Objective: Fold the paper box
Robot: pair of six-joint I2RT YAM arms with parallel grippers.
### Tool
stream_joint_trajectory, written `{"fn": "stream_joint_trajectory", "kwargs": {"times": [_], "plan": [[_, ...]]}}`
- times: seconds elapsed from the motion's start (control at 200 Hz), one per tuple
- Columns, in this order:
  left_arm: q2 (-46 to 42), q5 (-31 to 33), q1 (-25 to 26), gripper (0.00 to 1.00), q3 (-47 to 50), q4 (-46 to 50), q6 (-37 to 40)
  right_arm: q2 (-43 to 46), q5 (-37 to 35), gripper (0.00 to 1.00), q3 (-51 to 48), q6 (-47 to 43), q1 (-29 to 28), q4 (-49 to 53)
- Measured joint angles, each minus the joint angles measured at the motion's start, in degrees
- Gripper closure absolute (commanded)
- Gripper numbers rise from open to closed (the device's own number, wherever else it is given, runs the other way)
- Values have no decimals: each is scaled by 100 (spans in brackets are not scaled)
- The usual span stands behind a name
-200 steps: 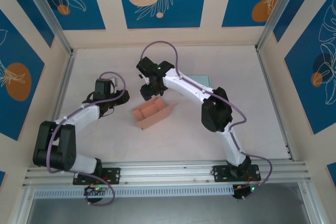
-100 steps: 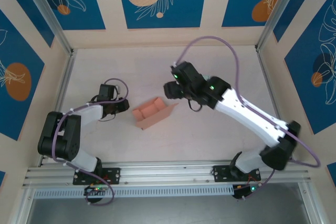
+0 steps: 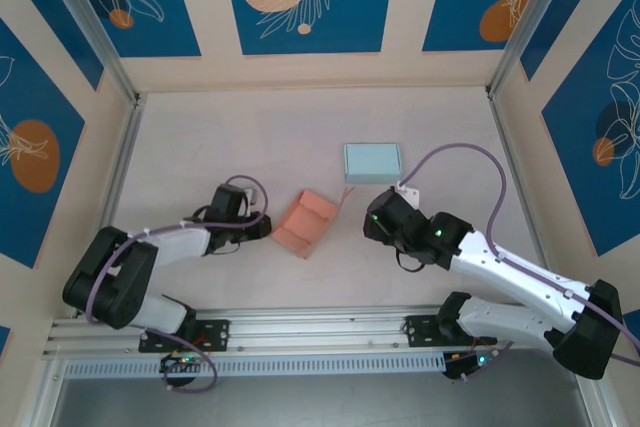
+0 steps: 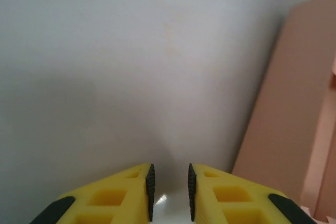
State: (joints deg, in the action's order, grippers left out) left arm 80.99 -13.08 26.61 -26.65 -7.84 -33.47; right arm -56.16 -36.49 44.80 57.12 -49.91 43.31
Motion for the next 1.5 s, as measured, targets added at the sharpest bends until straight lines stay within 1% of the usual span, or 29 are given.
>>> {"fn": "stream_joint_trajectory", "kwargs": {"times": [0.1,0.16,0.25,0.315,0.375,0.49,0.565,0.625,0.69,0.745,0.81,0.895,0.98,1.115,1.245,1.34,1.435,1.5], "plan": [[-68,68,621,73,223,-437,-348,57,-92,38,-267,365,33,20],[-42,79,1025,69,240,-645,-494,52,-87,38,-398,501,103,22],[116,42,1685,67,205,-1040,-660,24,-72,38,-483,590,358,83],[179,2,1987,67,173,-1261,-721,-26,-57,39,-483,588,627,111],[39,33,2090,66,173,-1252,-763,-63,-59,39,-483,586,850,179],[-850,533,1923,57,111,-557,-483,-57,-59,39,-479,581,1141,415],[-1543,922,1641,56,-122,-37,210,0,-33,39,-479,568,1257,529],[-1836,1060,1314,55,-391,133,772,94,7,40,-479,573,1303,595],[-1840,933,820,55,-756,291,1320,203,72,41,-479,588,1318,636],[-1561,684,361,52,-1193,516,1676,289,122,41,-479,614,1307,691],[-1108,369,42,48,-1672,754,2041,361,136,41,-479,704,1239,804],[-546,-157,-48,46,-2048,935,2380,474,125,41,-479,949,997,1056],[-33,-691,-33,45,-2179,1056,2660,723,87,43,-481,1305,592,1294],[640,-1161,33,45,-2439,1386,2968,1169,57,44,-595,2002,-155,1491],[986,-1399,229,45,-2706,1545,3161,1283,-101,44,-802,2863,-1078,1637],[1207,-1480,442,44,-2900,1580,3241,1147,-348,40,-828,3504,-1803,1617],[1419,-1425,660,44,-3005,1622,3270,859,-579,36,-822,4030,-2328,1497],[1578,-1338,776,44,-3051,1641,3303,599,-695,34,-791,4266,-2538,1377]]}}
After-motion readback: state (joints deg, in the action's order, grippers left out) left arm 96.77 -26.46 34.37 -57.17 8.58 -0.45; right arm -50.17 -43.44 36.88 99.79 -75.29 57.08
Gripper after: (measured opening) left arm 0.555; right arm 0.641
